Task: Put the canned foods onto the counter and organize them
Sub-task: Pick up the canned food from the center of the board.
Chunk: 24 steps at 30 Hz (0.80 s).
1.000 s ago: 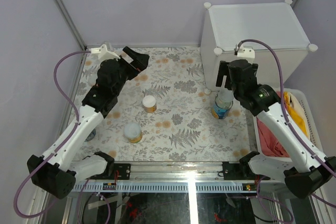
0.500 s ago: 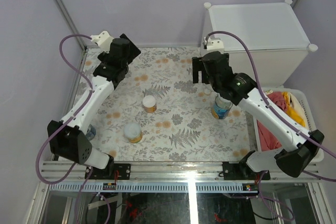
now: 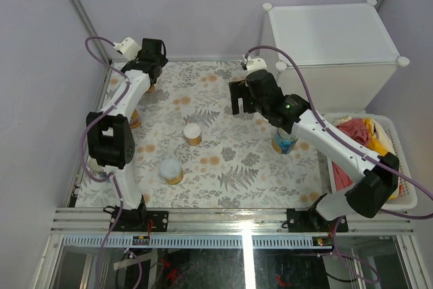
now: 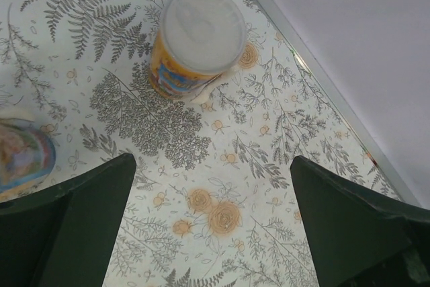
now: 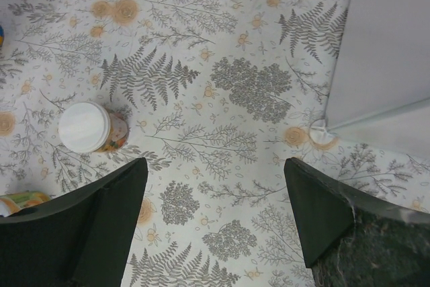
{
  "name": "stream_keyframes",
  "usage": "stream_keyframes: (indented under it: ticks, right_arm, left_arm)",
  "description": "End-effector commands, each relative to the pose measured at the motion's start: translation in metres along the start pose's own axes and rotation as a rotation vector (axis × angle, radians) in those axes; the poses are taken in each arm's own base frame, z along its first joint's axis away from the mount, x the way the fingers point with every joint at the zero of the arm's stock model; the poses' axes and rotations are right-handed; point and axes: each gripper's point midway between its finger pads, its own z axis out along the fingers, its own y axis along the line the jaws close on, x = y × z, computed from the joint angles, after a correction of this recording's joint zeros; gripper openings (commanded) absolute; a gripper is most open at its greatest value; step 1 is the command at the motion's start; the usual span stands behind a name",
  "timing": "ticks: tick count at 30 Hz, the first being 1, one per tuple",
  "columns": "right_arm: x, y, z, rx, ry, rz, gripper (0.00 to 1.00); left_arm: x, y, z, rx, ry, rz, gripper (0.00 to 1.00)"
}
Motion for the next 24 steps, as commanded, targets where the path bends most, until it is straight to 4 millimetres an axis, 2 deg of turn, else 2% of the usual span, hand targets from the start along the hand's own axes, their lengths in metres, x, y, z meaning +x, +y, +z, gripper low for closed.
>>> stream_keyframes:
  ticks: [1,7,13,24]
  right_arm:
    - [-0.004,0.022,0.009,-0.094,-0.037,0.007,0.89]
    - [0.007,0.032,0.02,-0.143,-0.02,0.008,0.89]
    - [0.022,0.038,0.023,-0.183,0.006,0.023,0.9]
    - [0.025,0.047,0.03,-0.221,0.022,0.028,0.9]
  left_arm:
    - [-0.018,-0.003,0.015,-0.043,-0.032,-0.021,1.0]
    - [-0.026,0.006,0.042,-0.111,-0.017,-0.012,1.0]
    - [-0.028,0.017,0.057,-0.171,-0.002,0.009,1.0]
    - [-0.035,0.021,0.088,-0.195,-0.001,-0.025,1.0]
